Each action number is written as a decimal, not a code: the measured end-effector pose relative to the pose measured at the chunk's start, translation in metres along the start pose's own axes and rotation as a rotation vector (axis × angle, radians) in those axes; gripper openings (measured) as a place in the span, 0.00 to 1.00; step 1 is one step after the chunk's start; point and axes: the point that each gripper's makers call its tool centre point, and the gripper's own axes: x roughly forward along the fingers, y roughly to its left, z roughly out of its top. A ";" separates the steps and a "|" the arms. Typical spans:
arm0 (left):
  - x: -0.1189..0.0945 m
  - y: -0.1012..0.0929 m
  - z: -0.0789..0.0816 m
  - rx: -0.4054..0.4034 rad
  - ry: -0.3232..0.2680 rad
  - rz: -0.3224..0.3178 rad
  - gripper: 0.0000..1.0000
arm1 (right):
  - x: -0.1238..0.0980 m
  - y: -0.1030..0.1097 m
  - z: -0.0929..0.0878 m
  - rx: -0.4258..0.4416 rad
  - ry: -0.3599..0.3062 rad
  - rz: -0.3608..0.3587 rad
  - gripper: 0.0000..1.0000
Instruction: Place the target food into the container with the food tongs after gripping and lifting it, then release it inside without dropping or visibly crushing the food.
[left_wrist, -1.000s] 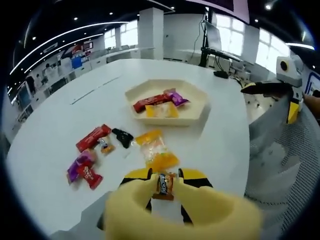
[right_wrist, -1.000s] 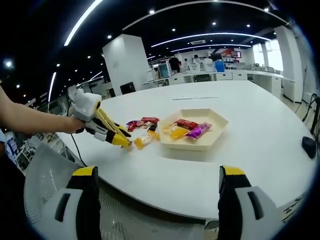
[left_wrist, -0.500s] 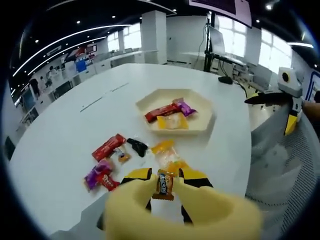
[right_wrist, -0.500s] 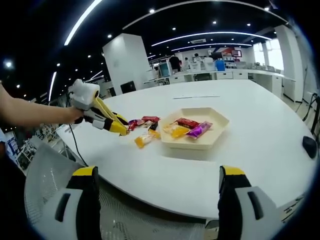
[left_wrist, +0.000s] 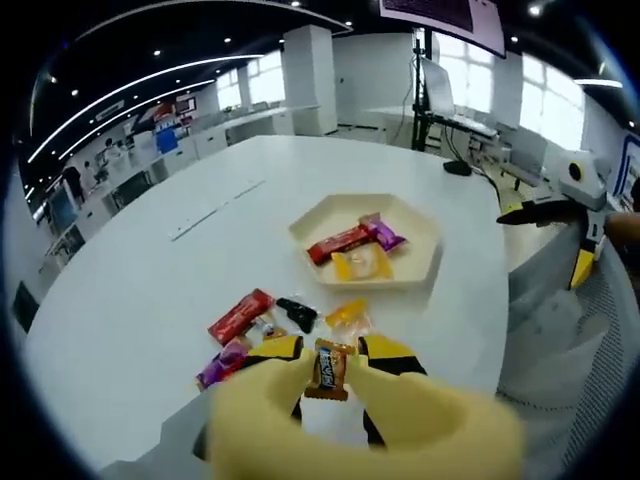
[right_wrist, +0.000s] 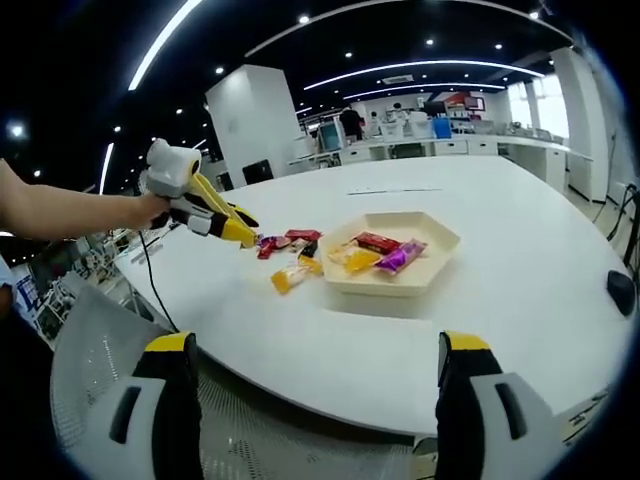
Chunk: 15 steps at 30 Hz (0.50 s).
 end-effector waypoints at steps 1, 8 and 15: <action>0.001 0.001 0.001 0.000 -0.002 0.001 0.18 | 0.000 0.000 0.000 0.000 0.000 0.001 0.99; 0.008 0.000 0.014 -0.006 -0.012 -0.003 0.18 | 0.000 0.001 -0.001 0.000 0.010 0.006 0.99; 0.016 0.001 0.030 -0.002 -0.026 -0.009 0.18 | 0.000 0.001 -0.002 0.001 0.014 0.010 0.99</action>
